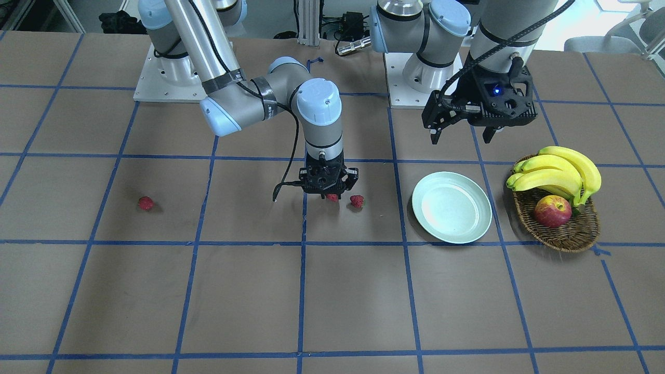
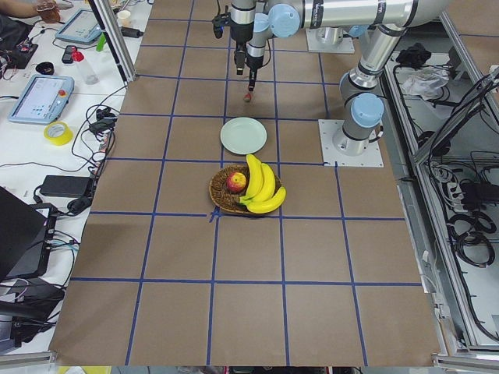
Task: Collect all strawberries into plate
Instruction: 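Carry it toward the plate and release next to the first strawberry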
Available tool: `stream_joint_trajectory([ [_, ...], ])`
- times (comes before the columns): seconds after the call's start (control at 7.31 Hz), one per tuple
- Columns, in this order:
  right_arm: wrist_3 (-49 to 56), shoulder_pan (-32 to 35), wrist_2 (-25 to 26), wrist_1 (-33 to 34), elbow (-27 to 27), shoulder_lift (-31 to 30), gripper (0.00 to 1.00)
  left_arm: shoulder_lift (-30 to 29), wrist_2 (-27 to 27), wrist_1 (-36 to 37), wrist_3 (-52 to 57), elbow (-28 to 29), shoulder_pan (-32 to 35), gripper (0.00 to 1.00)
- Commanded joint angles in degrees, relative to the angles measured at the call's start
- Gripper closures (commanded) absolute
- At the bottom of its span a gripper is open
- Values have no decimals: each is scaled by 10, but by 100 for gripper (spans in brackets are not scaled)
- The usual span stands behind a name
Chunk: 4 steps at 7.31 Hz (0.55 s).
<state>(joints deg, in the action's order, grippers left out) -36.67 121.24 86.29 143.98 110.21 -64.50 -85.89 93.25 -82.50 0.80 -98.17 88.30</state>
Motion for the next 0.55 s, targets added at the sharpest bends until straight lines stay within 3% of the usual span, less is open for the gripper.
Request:
stream_joint_trajectory([
  [0.0, 4, 1, -2, -4, -3, -11, 0, 0, 0, 1, 0, 0, 0, 0],
  [0.14, 81, -19, 5, -26, -3, -42, 0, 0, 0, 0, 0, 0, 0, 0],
  [0.41, 228, -154, 5, -132, 3, -123, 0, 0, 0, 0, 0, 0, 0, 0],
])
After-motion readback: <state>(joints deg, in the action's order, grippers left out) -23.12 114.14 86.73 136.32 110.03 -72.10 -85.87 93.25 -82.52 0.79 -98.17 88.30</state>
